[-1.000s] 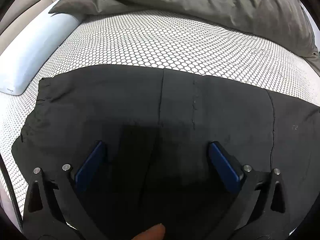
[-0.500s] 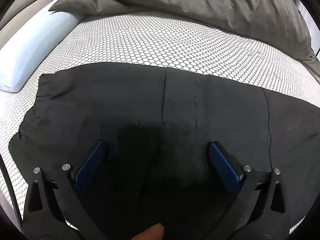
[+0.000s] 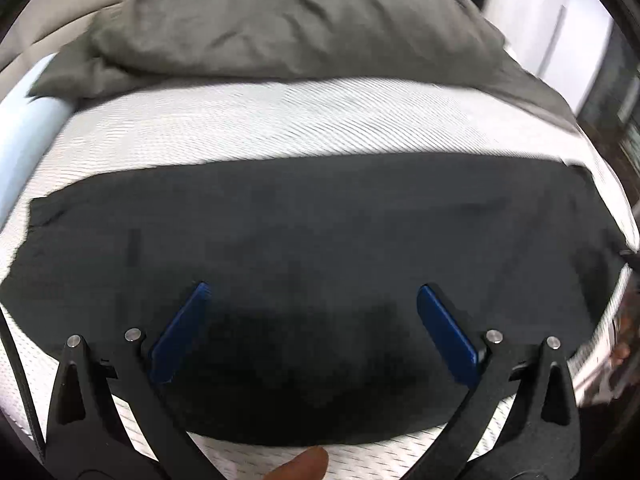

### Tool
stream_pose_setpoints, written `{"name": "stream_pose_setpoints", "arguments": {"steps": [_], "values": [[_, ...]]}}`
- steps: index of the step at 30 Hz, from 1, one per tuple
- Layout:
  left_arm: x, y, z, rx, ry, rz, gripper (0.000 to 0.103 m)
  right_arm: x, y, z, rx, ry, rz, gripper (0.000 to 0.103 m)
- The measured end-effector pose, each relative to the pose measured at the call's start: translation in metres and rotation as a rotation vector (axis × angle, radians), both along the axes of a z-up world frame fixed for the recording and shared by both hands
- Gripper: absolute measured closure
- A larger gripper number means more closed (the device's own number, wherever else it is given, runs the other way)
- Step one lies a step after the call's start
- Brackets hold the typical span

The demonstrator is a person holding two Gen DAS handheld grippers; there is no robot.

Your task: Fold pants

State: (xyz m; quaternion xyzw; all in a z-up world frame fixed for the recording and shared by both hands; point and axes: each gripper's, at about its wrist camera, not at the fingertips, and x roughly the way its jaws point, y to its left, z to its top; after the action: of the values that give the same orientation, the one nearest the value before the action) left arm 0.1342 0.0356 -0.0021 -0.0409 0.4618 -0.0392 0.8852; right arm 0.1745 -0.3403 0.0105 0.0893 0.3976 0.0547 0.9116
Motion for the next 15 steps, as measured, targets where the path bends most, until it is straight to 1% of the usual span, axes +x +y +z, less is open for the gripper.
{"name": "stream_pose_setpoints", "arguments": {"steps": [1, 2, 4, 5, 6, 7, 10, 12, 13, 14, 15], "values": [[-0.004, -0.012, -0.005, -0.01, 0.021, -0.019, 0.0, 0.006, 0.014, -0.009, -0.023, 0.038, 0.041, 0.001], [-0.005, -0.021, -0.009, -0.019, 0.039, -0.029, 0.0, 0.009, 0.026, -0.017, -0.084, 0.047, 0.097, 0.002], [-0.011, -0.036, -0.019, -0.022, 0.062, -0.055, 0.0, 0.006, 0.042, -0.029, -0.215, 0.046, 0.162, 0.002], [-0.013, -0.042, -0.024, -0.019, 0.078, -0.074, 0.0, 0.004, 0.047, -0.033, -0.3, 0.058, 0.187, 0.002], [-0.013, -0.044, -0.031, -0.007, 0.098, -0.079, 0.0, 0.003, 0.044, -0.038, -0.35, 0.058, 0.187, 0.002], [-0.015, -0.045, -0.038, 0.016, 0.11, -0.064, 0.0, 0.002, 0.039, -0.042, -0.387, 0.058, 0.179, 0.002], [-0.021, -0.039, -0.039, 0.024, 0.096, -0.048, 0.0, -0.001, 0.0, -0.045, -0.437, 0.074, 0.083, 0.002], [-0.025, -0.036, -0.036, 0.031, 0.094, -0.027, 0.0, -0.001, -0.039, -0.046, -0.466, 0.099, -0.051, 0.002], [-0.026, -0.035, -0.035, 0.043, 0.095, -0.008, 0.0, -0.001, -0.057, -0.047, -0.46, 0.114, -0.118, 0.002], [-0.026, -0.036, -0.033, 0.052, 0.095, 0.003, 0.0, -0.001, -0.082, -0.047, -0.4, 0.135, -0.204, 0.003], [-0.027, -0.035, -0.031, 0.055, 0.091, 0.009, 0.0, -0.002, -0.092, -0.045, -0.342, 0.133, -0.237, 0.003]]}}
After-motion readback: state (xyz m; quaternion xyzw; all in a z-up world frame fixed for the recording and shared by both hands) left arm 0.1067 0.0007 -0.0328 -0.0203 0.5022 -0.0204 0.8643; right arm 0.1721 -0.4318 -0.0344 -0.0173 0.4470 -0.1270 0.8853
